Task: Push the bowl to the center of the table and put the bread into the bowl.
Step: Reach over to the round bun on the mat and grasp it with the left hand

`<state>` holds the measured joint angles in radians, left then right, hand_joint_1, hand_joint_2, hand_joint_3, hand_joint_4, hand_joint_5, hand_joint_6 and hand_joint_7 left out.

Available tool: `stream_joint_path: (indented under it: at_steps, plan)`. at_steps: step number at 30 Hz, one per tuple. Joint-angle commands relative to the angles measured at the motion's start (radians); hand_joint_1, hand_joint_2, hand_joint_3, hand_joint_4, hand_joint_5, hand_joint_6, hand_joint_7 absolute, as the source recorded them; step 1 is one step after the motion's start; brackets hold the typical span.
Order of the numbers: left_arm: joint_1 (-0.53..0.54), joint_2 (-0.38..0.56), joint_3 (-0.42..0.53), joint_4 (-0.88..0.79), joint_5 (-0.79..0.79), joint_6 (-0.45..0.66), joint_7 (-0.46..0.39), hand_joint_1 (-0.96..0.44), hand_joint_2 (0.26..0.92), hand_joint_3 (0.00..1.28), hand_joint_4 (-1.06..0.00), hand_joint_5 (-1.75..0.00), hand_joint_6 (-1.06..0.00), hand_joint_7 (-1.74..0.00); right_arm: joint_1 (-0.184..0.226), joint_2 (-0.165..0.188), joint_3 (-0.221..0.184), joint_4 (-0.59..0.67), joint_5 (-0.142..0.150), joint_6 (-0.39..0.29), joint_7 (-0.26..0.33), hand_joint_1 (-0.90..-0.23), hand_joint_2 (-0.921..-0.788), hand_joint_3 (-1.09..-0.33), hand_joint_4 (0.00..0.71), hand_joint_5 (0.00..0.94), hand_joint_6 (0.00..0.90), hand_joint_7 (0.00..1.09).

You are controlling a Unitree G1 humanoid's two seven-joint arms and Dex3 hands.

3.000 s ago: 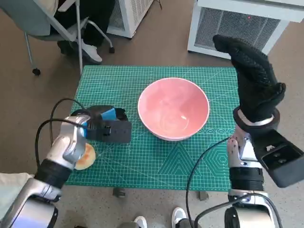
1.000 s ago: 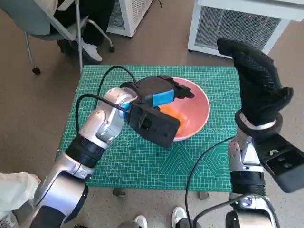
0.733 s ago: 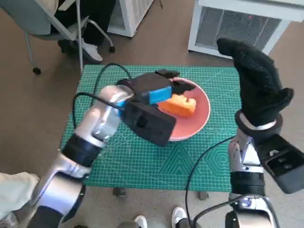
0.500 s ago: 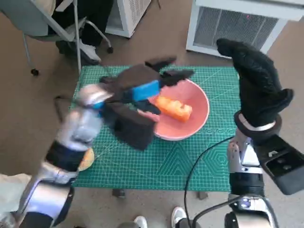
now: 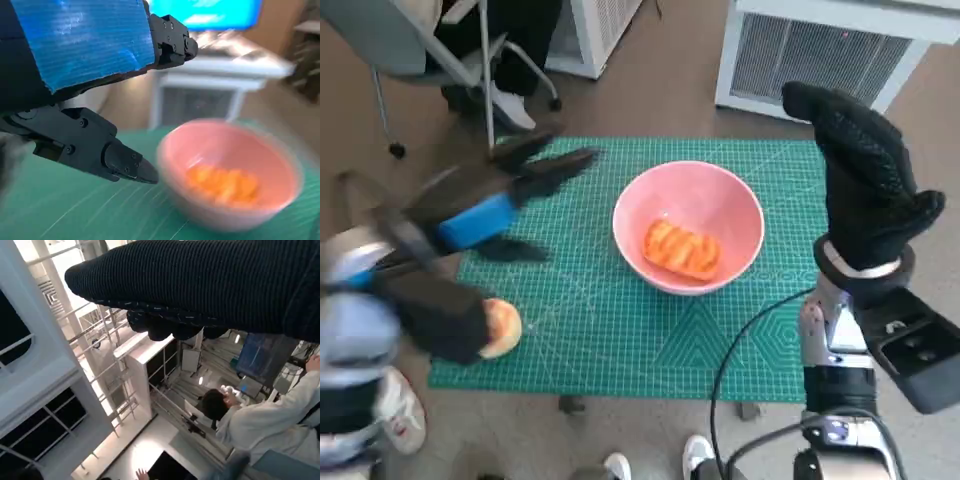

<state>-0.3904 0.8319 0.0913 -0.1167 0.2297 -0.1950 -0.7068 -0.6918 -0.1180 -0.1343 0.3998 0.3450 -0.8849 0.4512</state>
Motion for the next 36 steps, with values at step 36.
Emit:
stream_joint_path:
  at_steps: [36]
  plan:
    - [0.288, 0.004, -0.081, 0.134, 0.108, 0.058, 0.069, -0.19, 0.823, 0.00, -0.31, -0.03, -0.41, -0.05, -0.032, -0.011, 0.017, 0.065, 0.002, 0.017, 0.040, -0.598, -0.921, -0.840, -0.001, 0.474, -0.001, 0.66]
